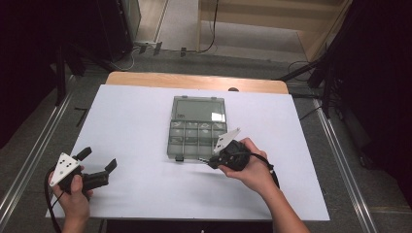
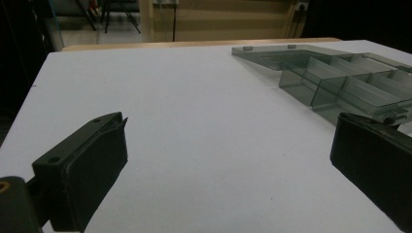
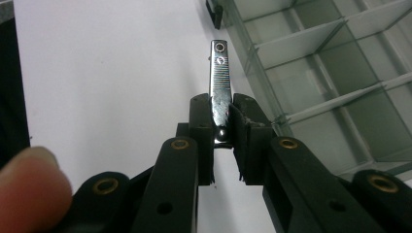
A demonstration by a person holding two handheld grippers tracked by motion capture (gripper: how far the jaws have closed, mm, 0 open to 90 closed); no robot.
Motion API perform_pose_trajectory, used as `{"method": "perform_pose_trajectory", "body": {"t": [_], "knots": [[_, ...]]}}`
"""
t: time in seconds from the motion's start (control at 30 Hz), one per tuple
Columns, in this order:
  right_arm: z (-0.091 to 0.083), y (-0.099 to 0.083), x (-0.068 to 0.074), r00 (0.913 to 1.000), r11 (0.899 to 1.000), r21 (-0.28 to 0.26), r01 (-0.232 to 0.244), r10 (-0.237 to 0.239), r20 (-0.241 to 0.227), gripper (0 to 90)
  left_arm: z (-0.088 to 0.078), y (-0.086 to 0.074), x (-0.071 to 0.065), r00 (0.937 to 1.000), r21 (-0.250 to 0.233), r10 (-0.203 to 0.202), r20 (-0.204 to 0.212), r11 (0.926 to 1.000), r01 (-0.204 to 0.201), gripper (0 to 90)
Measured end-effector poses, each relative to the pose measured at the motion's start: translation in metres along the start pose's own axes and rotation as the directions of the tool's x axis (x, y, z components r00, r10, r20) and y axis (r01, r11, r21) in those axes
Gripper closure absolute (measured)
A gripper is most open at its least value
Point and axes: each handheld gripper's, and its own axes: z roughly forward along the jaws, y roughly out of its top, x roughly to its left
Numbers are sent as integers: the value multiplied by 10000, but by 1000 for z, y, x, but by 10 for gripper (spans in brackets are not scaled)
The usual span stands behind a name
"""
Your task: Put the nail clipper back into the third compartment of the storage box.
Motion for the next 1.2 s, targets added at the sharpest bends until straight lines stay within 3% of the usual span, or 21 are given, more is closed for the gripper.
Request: {"method": "perform_pose_trajectory", "body": {"t": [0.73,1.2], "knots": [[-9,8,-9,9997,9994,-228,-243,245,74,811,0,0,0,10000,1,-14,32,10000,14,2],[-11,11,-15,9973,9965,-487,-674,687,255,811,0,0,0,10000,43,29,41,10000,-30,2]]}}
